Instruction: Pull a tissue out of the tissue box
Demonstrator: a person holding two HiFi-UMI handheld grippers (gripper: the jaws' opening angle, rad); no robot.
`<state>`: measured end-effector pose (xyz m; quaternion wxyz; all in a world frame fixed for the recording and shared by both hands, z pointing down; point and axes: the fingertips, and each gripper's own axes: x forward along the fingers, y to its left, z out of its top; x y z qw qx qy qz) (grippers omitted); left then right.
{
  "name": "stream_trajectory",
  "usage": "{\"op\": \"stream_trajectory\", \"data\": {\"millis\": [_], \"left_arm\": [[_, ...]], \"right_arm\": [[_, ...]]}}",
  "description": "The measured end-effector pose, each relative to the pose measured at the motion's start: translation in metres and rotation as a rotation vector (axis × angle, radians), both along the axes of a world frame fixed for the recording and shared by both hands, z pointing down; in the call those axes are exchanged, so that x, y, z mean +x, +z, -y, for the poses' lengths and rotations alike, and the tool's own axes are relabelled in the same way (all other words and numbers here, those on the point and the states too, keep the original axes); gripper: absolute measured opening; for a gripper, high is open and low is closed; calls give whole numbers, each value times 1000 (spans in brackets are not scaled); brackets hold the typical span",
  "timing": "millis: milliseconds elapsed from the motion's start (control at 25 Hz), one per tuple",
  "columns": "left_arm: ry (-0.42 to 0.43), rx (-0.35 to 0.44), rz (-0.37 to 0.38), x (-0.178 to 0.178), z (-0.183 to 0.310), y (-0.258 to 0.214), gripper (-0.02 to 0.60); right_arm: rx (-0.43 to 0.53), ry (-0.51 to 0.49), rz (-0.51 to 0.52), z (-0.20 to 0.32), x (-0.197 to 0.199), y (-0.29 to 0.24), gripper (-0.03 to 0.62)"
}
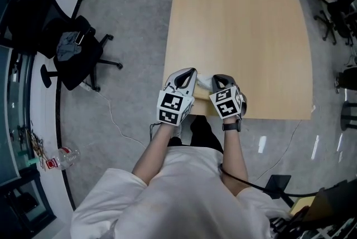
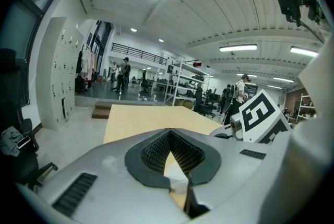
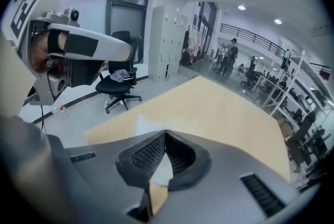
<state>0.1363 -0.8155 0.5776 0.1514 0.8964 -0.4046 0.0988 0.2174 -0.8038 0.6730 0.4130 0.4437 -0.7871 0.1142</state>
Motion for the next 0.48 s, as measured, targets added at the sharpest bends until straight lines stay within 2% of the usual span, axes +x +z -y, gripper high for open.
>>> {"op": "stream_trajectory", "data": {"millis": [240,480], "left_arm": [[5,74,-22,6,18,-42,0],[-21,144,-42,8,45,-87,0]], "right_arm": [[149,-3,31,28,-4,-71,3],[376,11,97,58,-3,-167,3]]}}
